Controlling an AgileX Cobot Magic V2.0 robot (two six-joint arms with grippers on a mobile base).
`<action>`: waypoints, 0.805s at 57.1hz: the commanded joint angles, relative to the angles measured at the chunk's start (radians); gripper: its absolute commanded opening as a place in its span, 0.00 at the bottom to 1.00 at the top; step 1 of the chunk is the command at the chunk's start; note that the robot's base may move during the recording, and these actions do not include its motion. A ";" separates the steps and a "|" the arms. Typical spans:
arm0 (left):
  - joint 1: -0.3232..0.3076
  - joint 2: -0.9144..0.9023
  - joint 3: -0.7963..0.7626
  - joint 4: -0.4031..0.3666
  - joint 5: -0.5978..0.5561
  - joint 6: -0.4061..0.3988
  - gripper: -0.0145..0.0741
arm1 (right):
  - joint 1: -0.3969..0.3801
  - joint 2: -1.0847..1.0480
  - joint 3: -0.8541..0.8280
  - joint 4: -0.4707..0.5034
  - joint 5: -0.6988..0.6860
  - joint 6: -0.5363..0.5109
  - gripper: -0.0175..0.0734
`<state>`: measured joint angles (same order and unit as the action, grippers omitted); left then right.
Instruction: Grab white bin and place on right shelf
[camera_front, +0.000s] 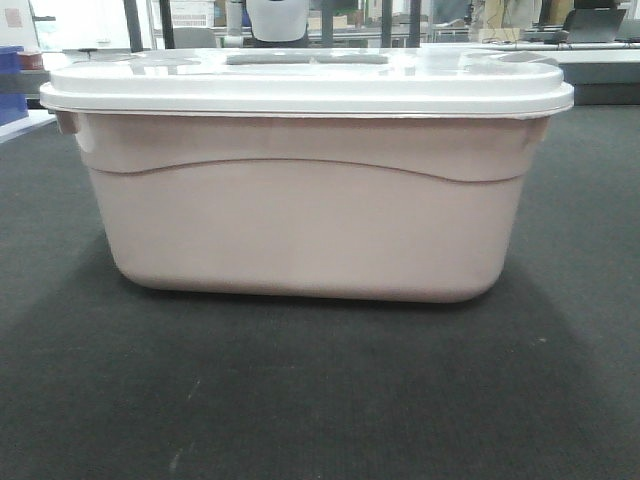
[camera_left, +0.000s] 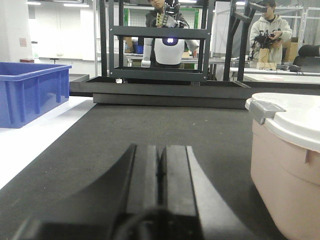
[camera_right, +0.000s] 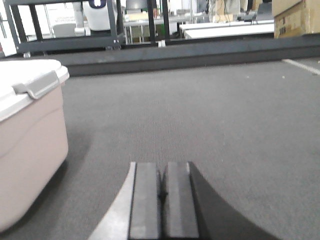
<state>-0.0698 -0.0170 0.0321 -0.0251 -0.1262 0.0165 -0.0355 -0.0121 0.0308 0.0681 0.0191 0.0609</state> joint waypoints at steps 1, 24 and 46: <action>0.001 -0.004 0.003 -0.002 -0.102 -0.001 0.03 | 0.003 -0.017 -0.025 -0.009 -0.129 -0.004 0.27; 0.001 0.021 -0.322 0.032 0.028 -0.001 0.04 | 0.003 0.049 -0.380 -0.009 -0.224 -0.004 0.27; 0.001 0.367 -0.807 0.020 0.375 -0.001 0.15 | 0.003 0.441 -0.734 -0.009 -0.117 -0.004 0.29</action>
<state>-0.0698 0.2545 -0.6963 0.0073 0.2655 0.0165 -0.0355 0.3283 -0.6401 0.0681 -0.0455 0.0609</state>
